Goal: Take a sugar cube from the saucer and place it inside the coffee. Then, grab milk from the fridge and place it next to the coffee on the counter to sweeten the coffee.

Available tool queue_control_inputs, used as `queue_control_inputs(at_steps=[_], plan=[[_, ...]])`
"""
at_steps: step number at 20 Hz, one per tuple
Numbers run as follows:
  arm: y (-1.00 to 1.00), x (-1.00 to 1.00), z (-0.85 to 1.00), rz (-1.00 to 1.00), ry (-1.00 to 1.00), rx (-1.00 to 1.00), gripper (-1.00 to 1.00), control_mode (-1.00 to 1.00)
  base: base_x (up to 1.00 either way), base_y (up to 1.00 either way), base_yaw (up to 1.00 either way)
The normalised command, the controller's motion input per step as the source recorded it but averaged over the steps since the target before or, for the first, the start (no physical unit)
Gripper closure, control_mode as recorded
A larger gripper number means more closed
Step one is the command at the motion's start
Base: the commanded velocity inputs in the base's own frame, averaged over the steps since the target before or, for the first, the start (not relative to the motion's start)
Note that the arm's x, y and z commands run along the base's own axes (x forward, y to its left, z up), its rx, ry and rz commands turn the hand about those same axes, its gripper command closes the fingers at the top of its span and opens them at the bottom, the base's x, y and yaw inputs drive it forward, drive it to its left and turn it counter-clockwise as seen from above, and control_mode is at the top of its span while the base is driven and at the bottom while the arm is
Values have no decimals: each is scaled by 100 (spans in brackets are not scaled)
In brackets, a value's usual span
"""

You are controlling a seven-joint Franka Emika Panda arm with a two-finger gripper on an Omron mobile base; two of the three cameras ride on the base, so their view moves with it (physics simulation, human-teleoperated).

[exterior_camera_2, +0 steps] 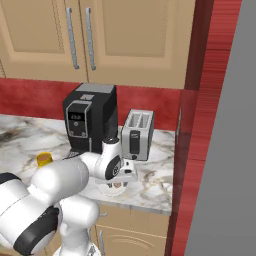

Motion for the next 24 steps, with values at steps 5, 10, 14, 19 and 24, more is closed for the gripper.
queue_control_inputs(at_steps=[5,10,14,19,24], plan=[[1,0,2,0,0,0,100,-100,0,0,0],[44,-17,58,0,-9,0,100,-100,0,0,0],[97,-14,100,0,-13,0,100,-100,0,0,0],[100,0,100,2,-5,-1,100,-100,0,0,0],[100,0,100,1,0,-1,100,-100,0,0,0]])
